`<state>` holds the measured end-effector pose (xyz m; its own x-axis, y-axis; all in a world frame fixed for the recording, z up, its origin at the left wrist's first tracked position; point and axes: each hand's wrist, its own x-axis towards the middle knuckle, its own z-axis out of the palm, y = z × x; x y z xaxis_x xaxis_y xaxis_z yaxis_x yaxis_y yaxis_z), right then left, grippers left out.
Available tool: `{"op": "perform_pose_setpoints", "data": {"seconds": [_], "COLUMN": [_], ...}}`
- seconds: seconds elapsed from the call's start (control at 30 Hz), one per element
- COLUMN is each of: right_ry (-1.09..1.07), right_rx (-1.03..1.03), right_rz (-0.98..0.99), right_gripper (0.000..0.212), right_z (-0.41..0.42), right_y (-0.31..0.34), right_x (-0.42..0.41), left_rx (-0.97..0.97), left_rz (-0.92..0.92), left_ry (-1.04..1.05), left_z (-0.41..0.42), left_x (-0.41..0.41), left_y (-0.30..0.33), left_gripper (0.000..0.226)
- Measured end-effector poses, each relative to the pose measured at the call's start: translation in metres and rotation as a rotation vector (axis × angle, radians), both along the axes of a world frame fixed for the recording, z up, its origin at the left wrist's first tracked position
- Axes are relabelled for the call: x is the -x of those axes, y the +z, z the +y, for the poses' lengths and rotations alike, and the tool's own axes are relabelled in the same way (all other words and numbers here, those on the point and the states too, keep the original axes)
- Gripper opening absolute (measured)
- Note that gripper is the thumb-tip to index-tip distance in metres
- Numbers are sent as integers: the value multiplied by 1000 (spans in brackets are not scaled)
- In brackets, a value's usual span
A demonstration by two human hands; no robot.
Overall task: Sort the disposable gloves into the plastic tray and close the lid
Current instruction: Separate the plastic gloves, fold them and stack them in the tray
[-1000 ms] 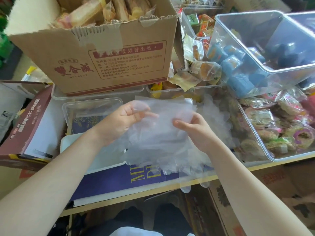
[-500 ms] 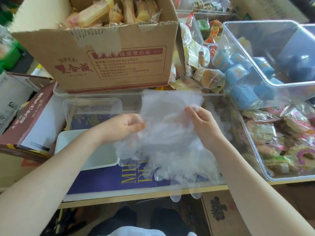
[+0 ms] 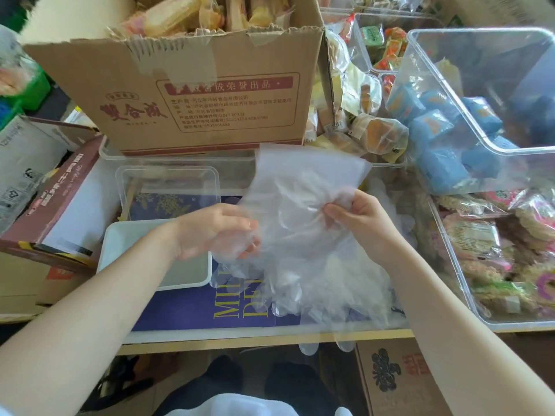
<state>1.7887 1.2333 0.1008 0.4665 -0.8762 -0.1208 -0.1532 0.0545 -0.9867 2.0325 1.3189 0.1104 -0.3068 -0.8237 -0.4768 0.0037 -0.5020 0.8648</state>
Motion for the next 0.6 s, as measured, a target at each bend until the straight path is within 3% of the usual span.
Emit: {"op": "perform_pose_setpoints", "data": {"seconds": [0.13,0.23,0.4,0.5,0.53,0.6], "right_ry": [89,39,15,5,6,-10], "right_rx": [55,58,62,70,59,34], "right_rz": [41,39,82,111,109,121], "right_gripper": [17,17,20,20,20,20], "right_z": [-2,-3,1,3,4,6], "right_y": [5,4,3,0,-1,-6], "right_x": [0,-1,-2,-2,-3,-4], "left_rx": [-189,-175,-155,-217,-216,-179], "left_rz": [73,125,216,242,226,64], "left_ry": [-107,-137,-179,-139,-136,-134], "left_z": [-2,-2,3,4,5,8], "left_x": [-6,-6,-7,-10,-12,-11], "left_y": [-3,-5,-11,-16,-17,-12], "left_gripper": [42,51,44,56,55,27]}}
